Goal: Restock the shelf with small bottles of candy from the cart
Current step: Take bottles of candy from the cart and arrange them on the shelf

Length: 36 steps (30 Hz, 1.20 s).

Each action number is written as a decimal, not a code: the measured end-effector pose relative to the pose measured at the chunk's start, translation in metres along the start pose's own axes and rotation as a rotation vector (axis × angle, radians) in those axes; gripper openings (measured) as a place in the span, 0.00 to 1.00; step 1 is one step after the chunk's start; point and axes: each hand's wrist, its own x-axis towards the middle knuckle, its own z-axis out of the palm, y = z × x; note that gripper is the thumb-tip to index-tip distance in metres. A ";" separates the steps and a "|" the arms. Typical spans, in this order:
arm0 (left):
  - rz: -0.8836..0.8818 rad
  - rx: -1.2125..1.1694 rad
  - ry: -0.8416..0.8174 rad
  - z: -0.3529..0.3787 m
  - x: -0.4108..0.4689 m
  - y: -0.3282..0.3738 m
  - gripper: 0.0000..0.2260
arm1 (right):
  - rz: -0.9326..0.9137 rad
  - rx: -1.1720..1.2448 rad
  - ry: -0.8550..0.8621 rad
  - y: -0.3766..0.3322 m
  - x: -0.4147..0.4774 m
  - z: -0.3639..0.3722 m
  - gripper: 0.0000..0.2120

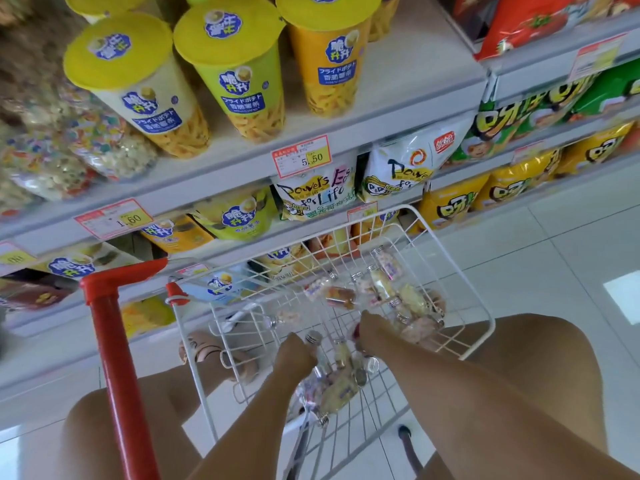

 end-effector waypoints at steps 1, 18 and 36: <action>0.004 -0.009 -0.002 -0.005 0.001 0.001 0.12 | -0.012 0.026 -0.009 0.001 -0.001 -0.001 0.16; 0.465 -1.055 0.217 -0.131 -0.107 0.012 0.11 | -0.525 0.752 0.097 -0.021 -0.131 -0.117 0.09; 1.011 -0.692 1.029 -0.302 -0.319 -0.018 0.07 | -1.068 0.738 0.316 -0.144 -0.369 -0.207 0.13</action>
